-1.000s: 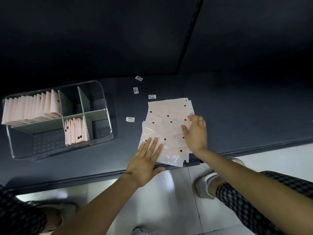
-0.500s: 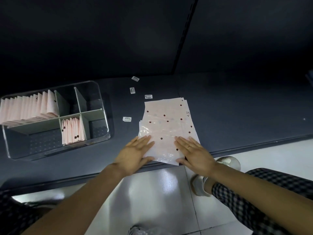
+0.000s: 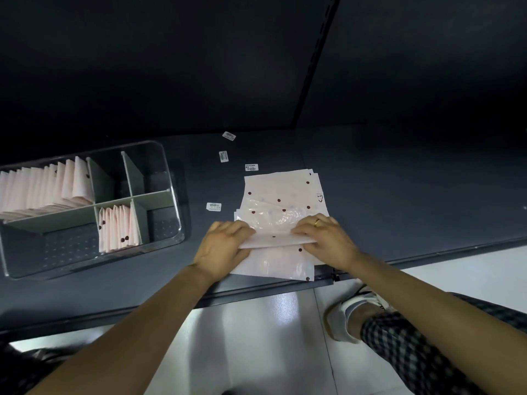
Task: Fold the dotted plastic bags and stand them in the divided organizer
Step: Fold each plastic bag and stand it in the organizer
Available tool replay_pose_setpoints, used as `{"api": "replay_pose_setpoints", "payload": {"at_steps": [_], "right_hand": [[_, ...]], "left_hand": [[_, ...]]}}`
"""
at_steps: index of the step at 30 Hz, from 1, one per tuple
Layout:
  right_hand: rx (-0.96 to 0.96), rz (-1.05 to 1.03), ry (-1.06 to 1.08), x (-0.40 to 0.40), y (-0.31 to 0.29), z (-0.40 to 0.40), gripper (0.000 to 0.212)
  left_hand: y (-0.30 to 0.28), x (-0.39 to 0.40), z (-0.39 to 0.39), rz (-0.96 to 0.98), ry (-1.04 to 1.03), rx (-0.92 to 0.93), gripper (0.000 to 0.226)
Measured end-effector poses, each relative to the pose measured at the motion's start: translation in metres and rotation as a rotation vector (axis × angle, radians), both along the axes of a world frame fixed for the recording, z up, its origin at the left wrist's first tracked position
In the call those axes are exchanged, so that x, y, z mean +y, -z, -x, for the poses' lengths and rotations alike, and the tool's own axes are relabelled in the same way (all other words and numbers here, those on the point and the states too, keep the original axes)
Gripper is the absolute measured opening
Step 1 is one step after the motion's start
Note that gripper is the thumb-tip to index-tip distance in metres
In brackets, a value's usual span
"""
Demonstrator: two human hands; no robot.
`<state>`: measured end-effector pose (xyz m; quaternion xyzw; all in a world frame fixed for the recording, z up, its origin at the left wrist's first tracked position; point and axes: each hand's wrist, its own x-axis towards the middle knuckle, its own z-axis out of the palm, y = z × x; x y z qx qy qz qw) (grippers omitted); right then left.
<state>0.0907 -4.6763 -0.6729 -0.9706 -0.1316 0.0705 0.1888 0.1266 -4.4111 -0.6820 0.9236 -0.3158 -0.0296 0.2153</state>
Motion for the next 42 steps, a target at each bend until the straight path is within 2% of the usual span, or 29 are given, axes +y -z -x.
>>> {"api": "replay_pose_setpoints", "payload": {"at_steps": [2,4,5,7,8,10,12,14,15,16,18,20,22,26,32,34,37,39,41,42], "right_hand": [[0.122,-0.253,0.251,0.004,-0.002,-0.006,0.019],[0.287,-0.511,0.435,0.004,-0.005,-0.013,0.004],[0.312,-0.576,0.495,0.005,-0.007,-0.016,0.014],[0.306,-0.598,0.600,0.007,-0.007,-0.019,0.043],[0.294,-0.572,0.636,0.008,-0.006,-0.021,0.048],[0.280,-0.477,0.672,0.012,-0.006,-0.025,0.049],[0.291,-0.405,0.689,0.015,-0.006,-0.030,0.049],[0.306,-0.376,0.693,0.015,-0.007,-0.034,0.051],[0.313,-0.356,0.692,0.015,-0.008,-0.036,0.052],[0.323,-0.340,0.694,0.015,-0.008,-0.036,0.052],[0.338,-0.326,0.703,0.015,-0.007,-0.038,0.050],[0.351,-0.312,0.711,0.014,-0.007,-0.039,0.045],[0.366,-0.313,0.714,0.013,-0.006,-0.039,0.041],[0.372,-0.342,0.782,0.015,-0.005,-0.038,0.019],[0.367,-0.555,1.008,0.025,-0.018,-0.030,0.028],[0.348,-0.601,1.030,0.034,-0.028,-0.026,0.028],[0.340,-0.688,1.034,0.047,-0.043,-0.021,0.027],[0.265,-0.789,1.014,0.053,-0.058,-0.021,0.023],[0.158,-0.894,0.974,0.056,-0.072,-0.021,0.021],[0.142,-0.897,0.933,0.057,-0.078,-0.022,0.021]], "left_hand": [[-0.001,-0.005,-0.004,0.090,-0.151,0.132,0.018],[-0.001,-0.014,-0.006,0.195,-0.346,0.281,0.012],[-0.001,-0.018,-0.008,0.223,-0.438,0.343,0.015],[-0.002,-0.024,-0.010,0.205,-0.566,0.409,0.023],[-0.002,-0.027,-0.011,0.194,-0.612,0.423,0.025],[-0.003,-0.032,-0.010,0.218,-0.694,0.432,0.028],[-0.005,-0.038,-0.005,0.233,-0.768,0.355,0.040],[-0.008,-0.044,0.002,0.198,-0.719,0.171,0.051],[-0.009,-0.048,0.004,0.182,-0.611,0.107,0.052],[-0.008,-0.051,0.007,0.135,-0.444,0.087,0.054],[-0.002,-0.058,0.014,-0.080,-0.093,0.095,0.065],[0.009,-0.059,0.017,-0.285,0.035,0.110,0.075],[0.015,-0.056,0.016,-0.379,0.010,0.146,0.078],[0.016,-0.046,0.014,-0.396,0.009,0.168,0.078],[0.010,-0.053,0.013,-0.381,-0.083,0.117,0.078],[0.007,-0.056,0.010,-0.330,-0.148,0.052,0.072],[-0.001,-0.057,0.006,-0.271,-0.157,-0.009,0.044],[-0.011,-0.055,0.002,-0.192,-0.225,0.034,0.033],[-0.028,-0.052,-0.003,-0.010,-0.335,0.164,0.019],[-0.037,-0.051,-0.006,0.126,-0.388,0.278,0.027]]}}
